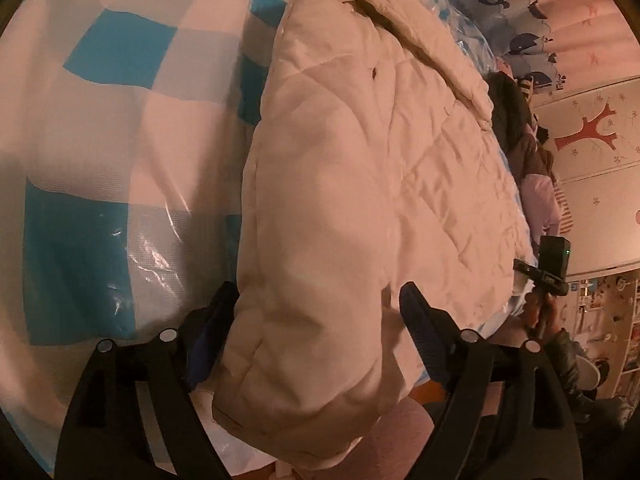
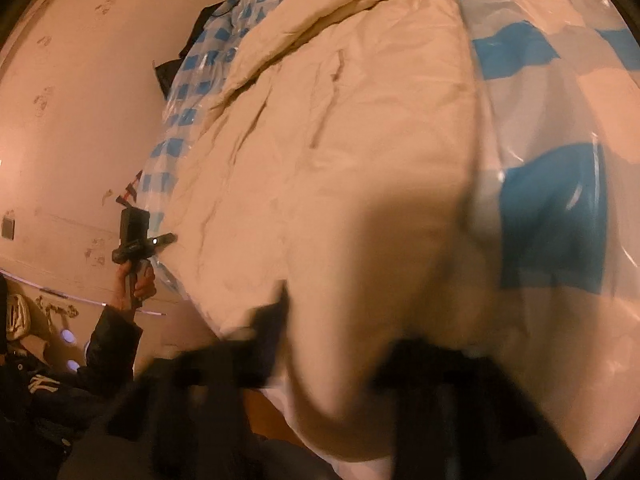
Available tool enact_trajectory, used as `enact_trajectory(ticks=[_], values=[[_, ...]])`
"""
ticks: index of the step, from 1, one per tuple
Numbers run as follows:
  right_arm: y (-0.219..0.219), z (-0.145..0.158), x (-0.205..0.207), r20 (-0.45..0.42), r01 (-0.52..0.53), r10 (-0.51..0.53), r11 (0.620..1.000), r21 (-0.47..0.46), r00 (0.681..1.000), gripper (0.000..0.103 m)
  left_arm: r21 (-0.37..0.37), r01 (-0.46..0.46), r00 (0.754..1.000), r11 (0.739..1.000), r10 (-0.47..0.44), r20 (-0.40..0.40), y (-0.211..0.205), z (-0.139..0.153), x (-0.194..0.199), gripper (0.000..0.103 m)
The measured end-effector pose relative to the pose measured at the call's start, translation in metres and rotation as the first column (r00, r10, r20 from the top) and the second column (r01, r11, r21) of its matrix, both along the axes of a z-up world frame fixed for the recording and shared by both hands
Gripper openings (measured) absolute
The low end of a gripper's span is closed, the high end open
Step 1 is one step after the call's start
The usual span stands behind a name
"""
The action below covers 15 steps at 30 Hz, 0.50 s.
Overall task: Fold large clothes
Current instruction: 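Lift the held hem with both tools and fold it toward the collar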
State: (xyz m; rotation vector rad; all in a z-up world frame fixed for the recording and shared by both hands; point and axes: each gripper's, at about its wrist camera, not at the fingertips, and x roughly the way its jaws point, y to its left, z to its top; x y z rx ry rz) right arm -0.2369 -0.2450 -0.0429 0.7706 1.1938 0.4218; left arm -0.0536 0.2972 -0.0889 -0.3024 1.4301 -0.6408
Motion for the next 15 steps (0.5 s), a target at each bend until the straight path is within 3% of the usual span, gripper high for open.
enact_trajectory(ticks=[2,4,11,14,15], values=[[0.003,0.006,-0.001,0.017,0.004,-0.004,1.000,-0.024,1.000,0.015,0.018,-0.030,0.999,0.999,0.031,-0.021,0.002,-0.002,0.001,0.032],[0.008,0.014,-0.002,0.044,0.008,-0.007,1.000,-0.021,0.999,0.013,-0.013,-0.060,0.998,0.998,0.059,-0.029,0.006,0.004,-0.001,0.014],[0.018,0.064,-0.006,0.156,0.005,-0.004,1.000,-0.005,0.988,0.012,-0.062,-0.035,0.997,0.997,0.040,0.073,0.001,0.068,-0.017,0.008],[0.020,0.074,-0.012,0.166,-0.015,0.017,1.000,-0.012,0.986,0.011,0.010,-0.014,0.997,1.000,0.014,0.078,0.003,0.081,-0.022,0.009],[0.020,0.076,-0.015,0.167,-0.018,0.020,1.000,-0.013,0.986,0.011,0.004,-0.014,0.998,1.000,0.013,0.069,0.006,0.082,-0.024,0.009]])
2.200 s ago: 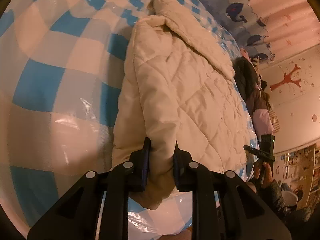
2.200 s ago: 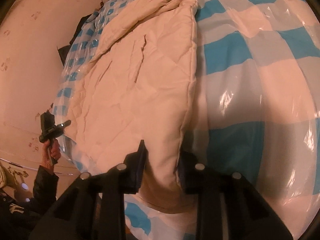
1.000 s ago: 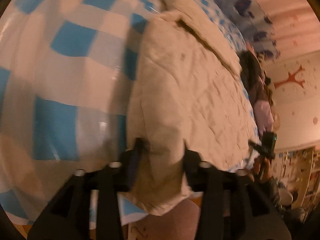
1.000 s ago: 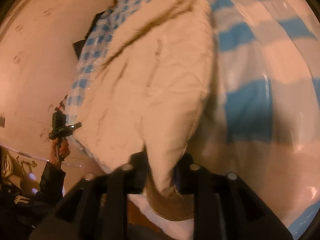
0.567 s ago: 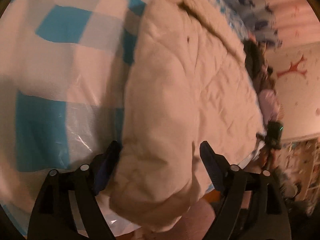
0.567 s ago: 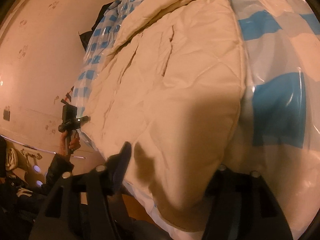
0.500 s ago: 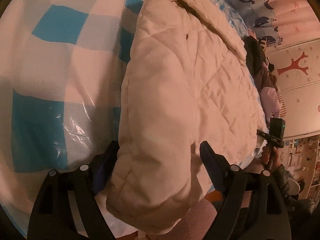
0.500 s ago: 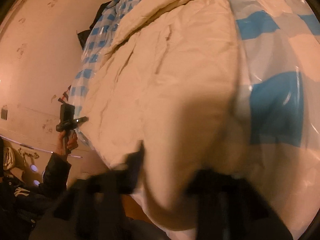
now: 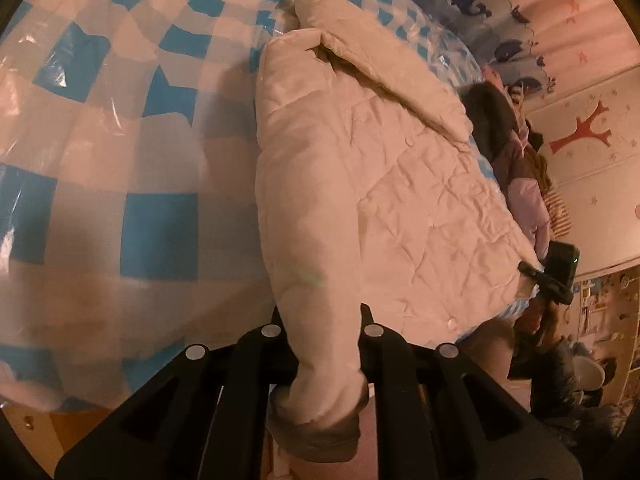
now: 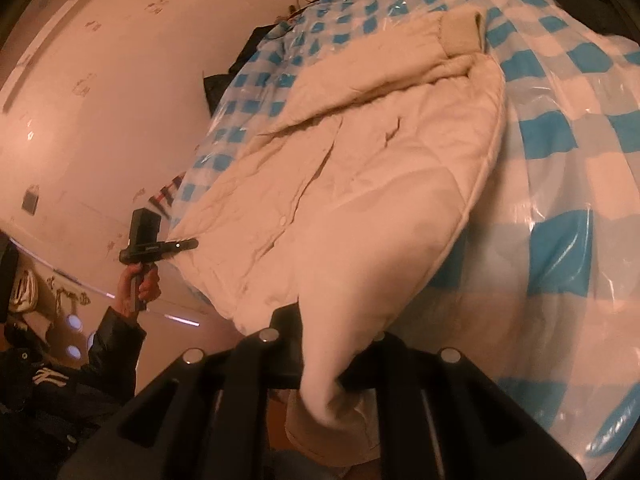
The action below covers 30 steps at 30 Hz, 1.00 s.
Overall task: Fold large clothes
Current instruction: 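Lift the held hem with both tools and fold it toward the collar, then lower the folded hem onto the jacket and open both tools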
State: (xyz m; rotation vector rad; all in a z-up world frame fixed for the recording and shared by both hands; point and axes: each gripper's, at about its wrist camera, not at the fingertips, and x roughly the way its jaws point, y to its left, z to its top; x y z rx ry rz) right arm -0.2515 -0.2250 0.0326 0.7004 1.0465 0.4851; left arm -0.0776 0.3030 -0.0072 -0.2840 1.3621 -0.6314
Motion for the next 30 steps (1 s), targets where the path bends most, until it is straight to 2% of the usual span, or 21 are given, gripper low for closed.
enact_trajectory(ticks=[4,7,9,10,11,13,15,16,17,19,21,26,30], values=[[-0.001,-0.008,-0.012,-0.029,-0.012,0.013,1.000,0.006,0.999,0.011,-0.010,0.016,0.999,1.000,-0.016,-0.028,0.006,-0.006,-0.017,0.009],[0.001,-0.034,-0.015,-0.122,-0.028,0.026,0.999,-0.017,0.992,0.012,0.004,0.004,0.997,1.000,-0.003,-0.075,0.007,-0.031,-0.019,0.010],[-0.001,-0.049,-0.014,-0.169,-0.018,0.012,0.999,-0.031,0.986,0.018,0.008,0.005,0.993,1.000,-0.004,-0.115,0.006,-0.050,-0.018,0.016],[-0.002,-0.057,-0.013,-0.199,-0.013,0.006,0.999,-0.032,0.980,0.020,0.022,0.001,0.991,1.000,0.002,-0.130,0.006,-0.058,-0.016,0.025],[-0.004,-0.061,-0.012,-0.221,-0.010,0.002,0.999,-0.032,0.975,0.026,0.029,-0.002,0.990,1.000,0.007,-0.142,0.008,-0.065,-0.016,0.037],[-0.003,-0.063,-0.010,-0.242,-0.017,0.007,0.999,-0.038,0.970,0.031,0.048,-0.005,0.988,0.999,0.012,-0.156,0.009,-0.074,-0.017,0.050],[0.004,-0.059,-0.009,-0.231,-0.047,0.034,0.998,-0.051,0.972,0.031,0.044,0.002,0.989,0.999,0.004,-0.150,0.009,-0.077,-0.021,0.050],[0.007,-0.056,-0.009,-0.217,-0.054,0.042,0.997,-0.050,0.975,0.027,0.025,0.006,0.991,1.000,-0.002,-0.132,0.007,-0.076,-0.023,0.039],[0.006,-0.051,-0.010,-0.190,-0.043,0.035,0.998,-0.041,0.981,0.017,0.003,0.001,0.992,1.000,-0.001,-0.124,0.007,-0.074,-0.025,0.019],[0.005,-0.042,-0.014,-0.140,-0.014,0.012,1.000,-0.015,0.990,0.013,-0.013,-0.006,0.995,1.000,0.005,-0.103,0.008,-0.068,-0.030,0.013],[0.005,-0.034,-0.019,-0.100,0.011,-0.009,1.000,0.013,0.995,0.012,-0.014,-0.002,0.997,1.000,0.001,-0.075,0.008,-0.058,-0.034,0.010],[0.004,-0.005,-0.034,-0.001,0.042,-0.043,0.994,0.096,0.999,0.012,-0.089,0.006,1.000,0.996,-0.006,0.005,0.005,-0.009,-0.047,0.008],[-0.001,0.015,-0.057,0.058,0.059,-0.070,0.984,0.170,0.996,0.012,-0.141,0.013,0.999,0.990,-0.008,0.039,0.016,0.020,-0.070,0.008]])
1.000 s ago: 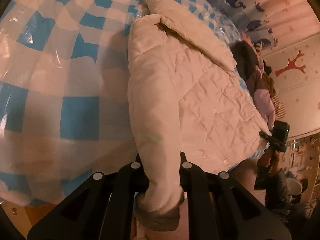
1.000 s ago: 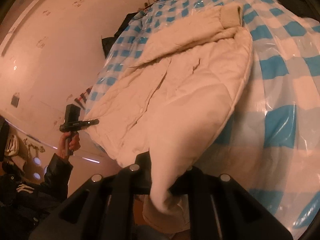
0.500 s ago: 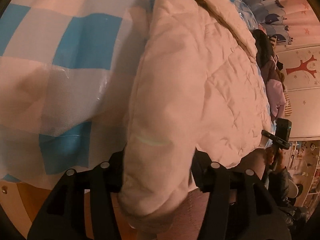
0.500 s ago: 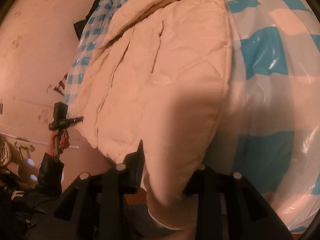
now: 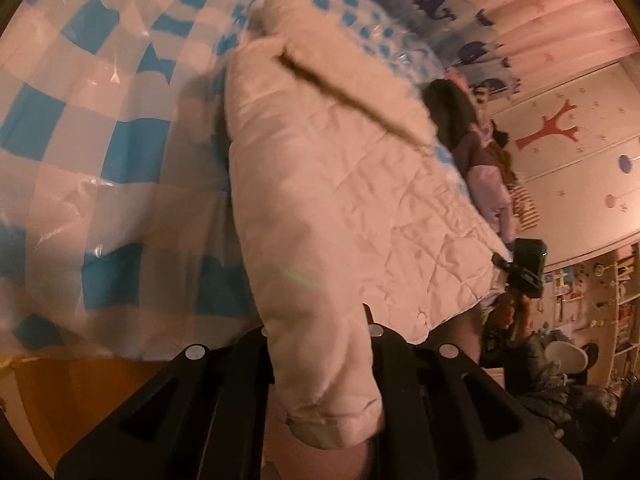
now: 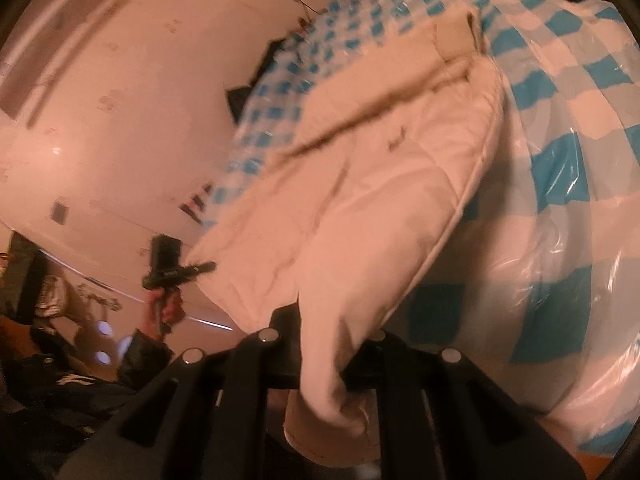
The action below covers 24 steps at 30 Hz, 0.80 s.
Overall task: Fold large clothes
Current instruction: 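Lower the folded hem onto the jacket and open both tools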
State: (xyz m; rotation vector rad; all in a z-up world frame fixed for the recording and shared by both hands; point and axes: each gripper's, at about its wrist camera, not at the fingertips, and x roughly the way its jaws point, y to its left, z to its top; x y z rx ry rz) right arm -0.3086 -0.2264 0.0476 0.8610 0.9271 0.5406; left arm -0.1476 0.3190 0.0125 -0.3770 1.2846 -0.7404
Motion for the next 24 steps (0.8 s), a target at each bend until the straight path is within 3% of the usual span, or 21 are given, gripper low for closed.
enact_trajectory(ticks=[3,6,11,17,24], values=[[-0.006,0.006,-0.018,0.030,0.027,-0.028,0.998,0.049,0.999,0.012,-0.043,-0.023,1.000,0.999,0.023,-0.005,0.018,0.007,-0.019,0.008],[-0.013,-0.002,-0.029,0.027,0.062,-0.065,0.992,0.106,0.998,0.012,-0.083,-0.059,0.997,0.995,0.056,-0.047,0.038,-0.004,-0.032,0.008],[-0.024,-0.005,-0.015,0.041,0.094,-0.101,0.984,0.153,0.994,0.012,-0.139,-0.100,0.994,0.985,0.093,-0.055,0.045,-0.009,-0.020,0.008],[-0.043,0.025,0.026,0.124,0.121,-0.146,0.975,0.184,0.982,0.012,-0.227,-0.121,0.990,0.966,0.135,0.046,0.034,0.043,0.028,0.009],[-0.071,0.042,0.090,0.160,0.179,-0.211,0.964,0.196,0.964,0.012,-0.263,-0.114,0.979,0.958,0.154,0.135,0.000,0.094,0.112,0.009]])
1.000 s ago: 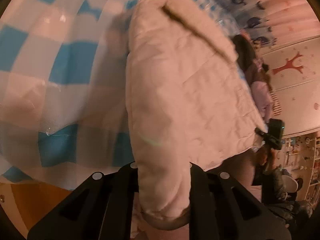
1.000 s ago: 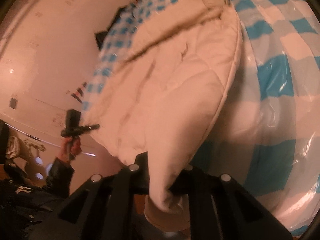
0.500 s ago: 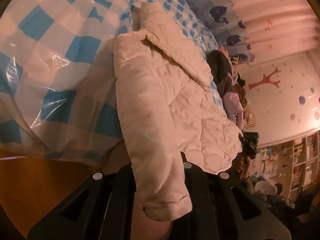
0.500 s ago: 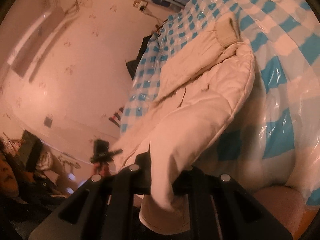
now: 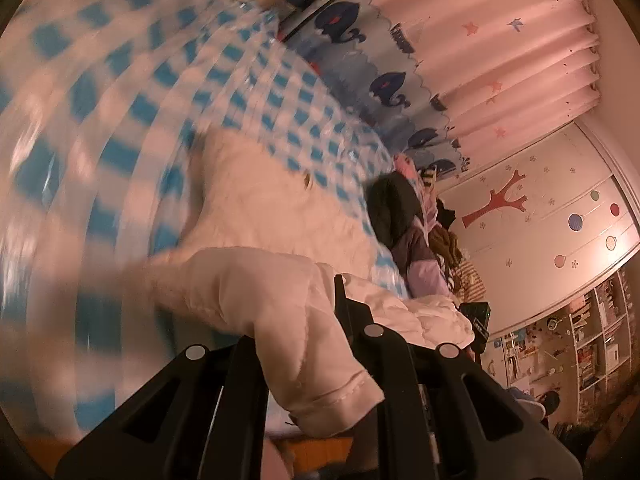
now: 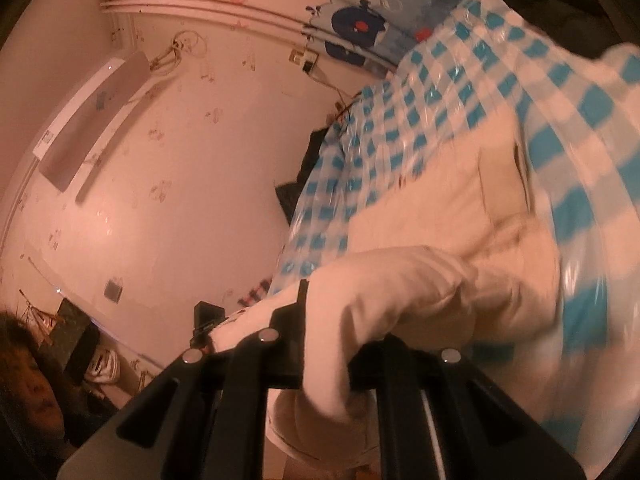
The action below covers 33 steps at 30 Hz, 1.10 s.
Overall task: Fold large clothes
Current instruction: 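Lower the folded hem onto the jacket and open both tools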
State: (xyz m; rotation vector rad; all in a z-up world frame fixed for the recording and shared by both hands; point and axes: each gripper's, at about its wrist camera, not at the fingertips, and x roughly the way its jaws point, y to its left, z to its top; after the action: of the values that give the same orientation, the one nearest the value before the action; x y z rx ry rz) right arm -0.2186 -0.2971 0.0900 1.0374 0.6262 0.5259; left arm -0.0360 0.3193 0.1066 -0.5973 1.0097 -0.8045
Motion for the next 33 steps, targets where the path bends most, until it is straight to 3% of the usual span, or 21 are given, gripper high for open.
enact_trajectory(ticks=[8,14,18,23,26,29,33], values=[[-0.035,-0.003,0.069,-0.020,0.073,-0.073,0.997,0.007,0.997,0.012,-0.005,-0.033,0.999,0.999,0.033,0.033,-0.043,0.026,0.097,0.009],[-0.064,-0.026,0.136,-0.085,0.129,-0.130,0.992,-0.010,0.988,0.012,0.022,-0.078,0.996,0.997,0.077,0.054,-0.081,0.024,0.164,0.009],[-0.074,-0.065,0.177,-0.188,0.151,-0.152,0.988,-0.023,0.970,0.012,0.094,-0.124,0.992,0.988,0.121,0.038,-0.108,-0.006,0.209,0.009],[-0.085,-0.135,0.213,-0.331,0.185,-0.170,0.983,0.013,0.928,0.015,0.176,-0.183,0.979,0.967,0.195,-0.055,-0.129,-0.080,0.256,0.012],[-0.090,-0.157,0.222,-0.378,0.197,-0.156,0.978,0.072,0.912,0.017,0.217,-0.201,0.966,0.955,0.231,-0.120,-0.136,-0.119,0.274,0.013],[-0.096,-0.160,0.221,-0.384,0.198,-0.135,0.971,0.131,0.913,0.022,0.214,-0.207,0.957,0.955,0.243,-0.160,-0.137,-0.136,0.283,0.015],[-0.108,-0.150,0.212,-0.352,0.209,-0.124,0.954,0.215,0.928,0.034,0.113,-0.228,0.938,0.967,0.250,-0.241,-0.128,-0.134,0.290,0.022]])
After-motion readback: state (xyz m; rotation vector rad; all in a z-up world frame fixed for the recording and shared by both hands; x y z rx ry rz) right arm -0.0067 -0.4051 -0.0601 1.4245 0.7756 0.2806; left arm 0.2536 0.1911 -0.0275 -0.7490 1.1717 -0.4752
